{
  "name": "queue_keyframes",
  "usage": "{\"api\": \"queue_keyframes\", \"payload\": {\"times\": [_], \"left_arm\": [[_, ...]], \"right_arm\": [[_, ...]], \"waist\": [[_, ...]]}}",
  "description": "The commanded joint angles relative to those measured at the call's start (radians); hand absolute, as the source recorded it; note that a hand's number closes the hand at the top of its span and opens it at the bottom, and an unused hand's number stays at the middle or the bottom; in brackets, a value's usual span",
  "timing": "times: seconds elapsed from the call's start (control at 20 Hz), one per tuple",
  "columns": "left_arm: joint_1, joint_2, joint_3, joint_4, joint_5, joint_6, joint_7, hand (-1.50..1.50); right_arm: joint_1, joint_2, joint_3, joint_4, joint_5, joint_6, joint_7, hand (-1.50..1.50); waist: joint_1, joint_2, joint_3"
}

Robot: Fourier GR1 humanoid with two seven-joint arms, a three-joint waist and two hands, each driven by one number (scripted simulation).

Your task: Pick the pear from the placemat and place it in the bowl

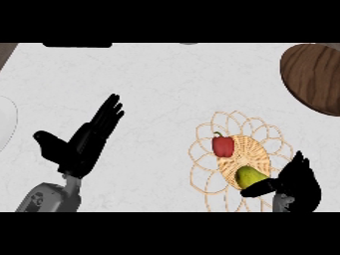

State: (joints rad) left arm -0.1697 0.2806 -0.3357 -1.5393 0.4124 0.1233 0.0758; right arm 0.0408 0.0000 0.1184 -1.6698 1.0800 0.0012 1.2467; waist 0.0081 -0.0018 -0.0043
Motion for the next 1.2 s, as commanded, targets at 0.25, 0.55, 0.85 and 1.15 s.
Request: {"api": "queue_keyframes", "payload": {"times": [0.25,0.55,0.85,1.15], "left_arm": [[-0.017,-0.015,0.011,0.011,-0.013,0.001,0.012,0.00],[-0.029,-0.045,0.026,0.036,-0.022,0.017,0.012,0.00],[-0.009,-0.049,0.017,0.016,-0.039,-0.011,0.008,0.00],[0.002,-0.022,0.058,0.049,-0.038,-0.060,-0.021,0.00]], "right_arm": [[-0.027,0.000,0.026,0.082,0.007,-0.116,0.241,-1.50],[-0.040,0.000,0.056,0.079,0.005,-0.153,0.241,1.50],[-0.098,0.000,0.083,0.168,0.067,-0.131,0.227,1.50],[-0.098,0.000,0.080,0.193,0.088,-0.124,0.185,1.50]], "waist": [[-0.004,0.004,0.004],[-0.006,0.003,0.004],[-0.003,0.003,0.004],[-0.006,0.004,0.004]]}}
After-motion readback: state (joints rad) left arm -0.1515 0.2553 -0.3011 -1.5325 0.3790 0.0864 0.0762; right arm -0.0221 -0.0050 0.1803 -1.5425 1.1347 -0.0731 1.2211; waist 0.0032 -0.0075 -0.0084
